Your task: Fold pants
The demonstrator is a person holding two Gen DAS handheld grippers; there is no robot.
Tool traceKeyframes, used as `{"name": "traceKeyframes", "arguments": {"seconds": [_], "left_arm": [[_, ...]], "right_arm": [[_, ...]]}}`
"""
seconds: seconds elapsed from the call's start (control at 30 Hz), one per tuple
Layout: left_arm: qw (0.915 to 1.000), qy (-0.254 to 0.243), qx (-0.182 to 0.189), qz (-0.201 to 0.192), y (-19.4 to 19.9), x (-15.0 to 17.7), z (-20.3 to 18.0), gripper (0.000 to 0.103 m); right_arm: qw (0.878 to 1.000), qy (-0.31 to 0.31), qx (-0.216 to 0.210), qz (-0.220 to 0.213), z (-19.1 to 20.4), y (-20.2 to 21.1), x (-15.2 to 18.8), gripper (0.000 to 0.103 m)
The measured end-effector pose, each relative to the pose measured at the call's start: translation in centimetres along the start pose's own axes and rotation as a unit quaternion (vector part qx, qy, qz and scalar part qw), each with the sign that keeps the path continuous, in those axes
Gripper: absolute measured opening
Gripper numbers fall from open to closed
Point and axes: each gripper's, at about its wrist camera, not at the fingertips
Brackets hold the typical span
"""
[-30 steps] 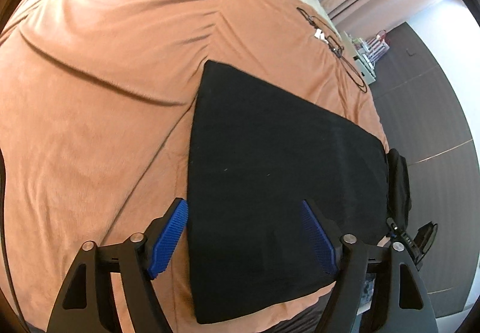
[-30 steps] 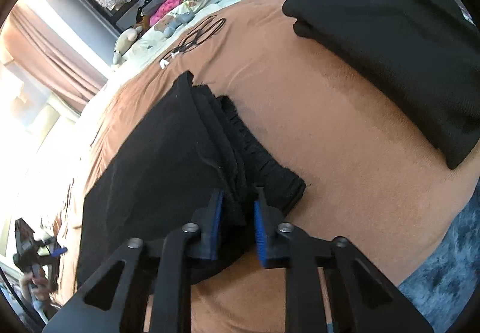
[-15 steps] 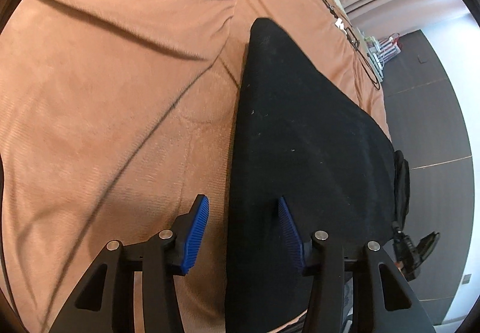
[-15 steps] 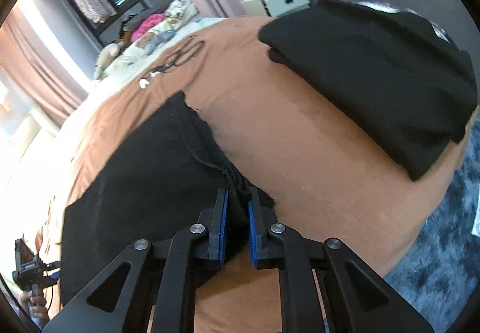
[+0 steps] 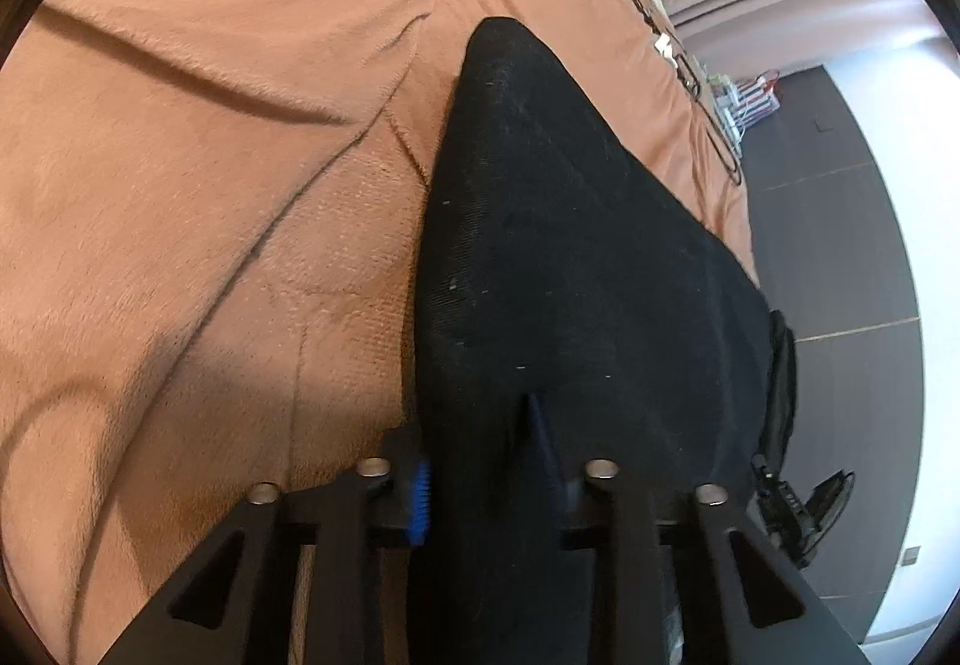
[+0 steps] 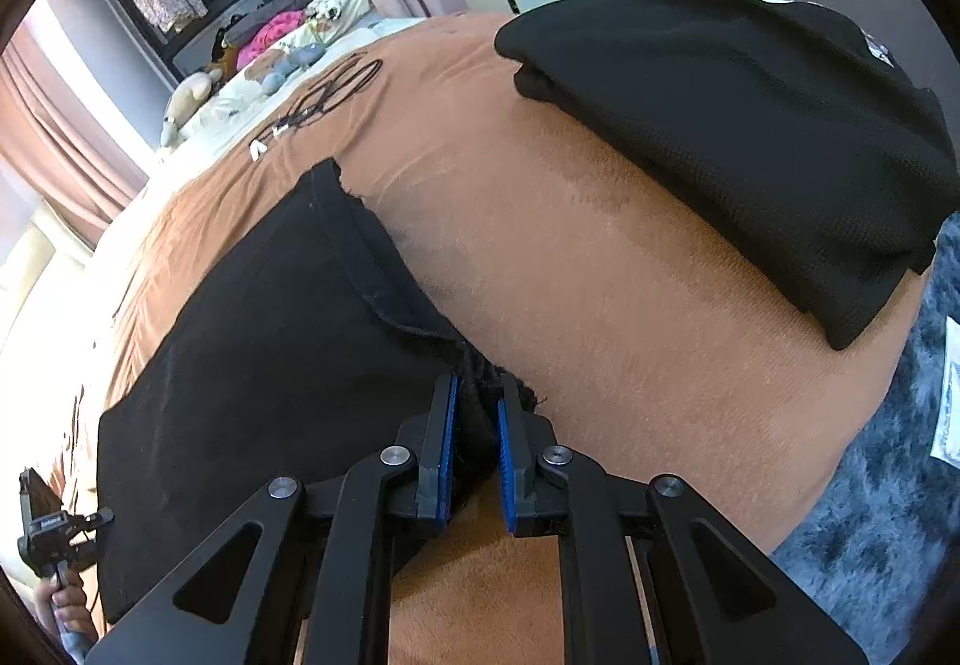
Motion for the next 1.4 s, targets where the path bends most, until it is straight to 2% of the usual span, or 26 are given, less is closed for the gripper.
{"name": "traceKeyframes", "arguments": {"seconds": [0.1, 0.17, 0.2, 0.23, 0.27, 0.37, 0.43, 0.47, 0.5, 0.53, 0.63, 0.77, 0.97, 1.4], "left_arm": [[0.9999, -0.007, 0.005, -0.008, 0.5, -0.1, -0.3, 0.011], [0.9998, -0.004, 0.014, -0.017, 1.1, -0.1, -0.3, 0.01], [0.9996, -0.005, 0.016, -0.021, 1.5, -0.1, -0.4, 0.009], [0.9995, -0.007, 0.016, -0.024, 1.8, -0.1, -0.6, 0.009], [0.9995, -0.01, 0.015, -0.027, 2.0, -0.1, -0.8, 0.008], [0.9993, -0.011, 0.014, -0.034, 2.9, -0.2, -1.3, 0.008], [0.9991, -0.012, 0.016, -0.038, 3.5, -0.3, -1.5, 0.008], [0.999, -0.013, 0.016, -0.041, 3.8, -0.4, -1.6, 0.007], [0.9989, -0.012, 0.017, -0.042, 3.9, -0.5, -1.7, 0.007], [0.9988, -0.013, 0.017, -0.045, 4.1, -0.6, -1.8, 0.007], [0.9983, -0.015, 0.019, -0.053, 5.3, -0.6, -2.2, 0.007], [0.9974, -0.016, 0.024, -0.066, 7.3, -0.9, -2.1, 0.007], [0.9965, -0.01, 0.012, -0.082, 10.2, -1.0, -0.8, 0.007], [0.9926, 0.025, -0.03, -0.115, 18.7, 0.5, 6.6, 0.007]], "right_arm": [[1.0, -0.01, -0.005, 0.02, -0.3, 0.8, -0.2, 0.02], [0.999, -0.02, -0.024, 0.04, -1.0, 1.1, -0.3, 0.037], [0.998, -0.027, -0.04, 0.05, -1.4, 1.2, -0.2, 0.053], [0.996, -0.034, -0.053, 0.058, -1.6, 1.3, 0.1, 0.062], [0.995, -0.04, -0.062, 0.068, -1.8, 1.1, 0.3, 0.062], [0.991, -0.054, -0.079, 0.096, -2.2, -0.4, 1.0, 0.062], [0.99, -0.063, -0.084, 0.091, -2.6, -1.0, 0.6, 0.06], [0.99, -0.068, -0.091, 0.086, -2.7, -1.2, 0.3, 0.053], [0.987, -0.077, -0.107, 0.09, -2.7, -1.6, -0.1, 0.028], [0.984, -0.089, -0.118, 0.101, -2.8, -2.0, -0.3, 0.021], [0.983, -0.092, -0.123, 0.098, -2.5, -1.6, -0.8, 0.01], [0.982, -0.085, -0.136, 0.095, -2.3, -0.6, -0.8, 0.009], [0.981, -0.068, -0.146, 0.108, -0.2, -1.0, 1.0, 0.009], [0.97, -0.02, -0.178, 0.164, 6.6, -4.4, 3.9, 0.009]]}}
Point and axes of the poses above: each gripper's, at about its wrist camera, not at the fingertips, and y roughly against the way its jaws point, z to its left, x to its underside, and after that the axes turned 9 degrees about -y, right-handed
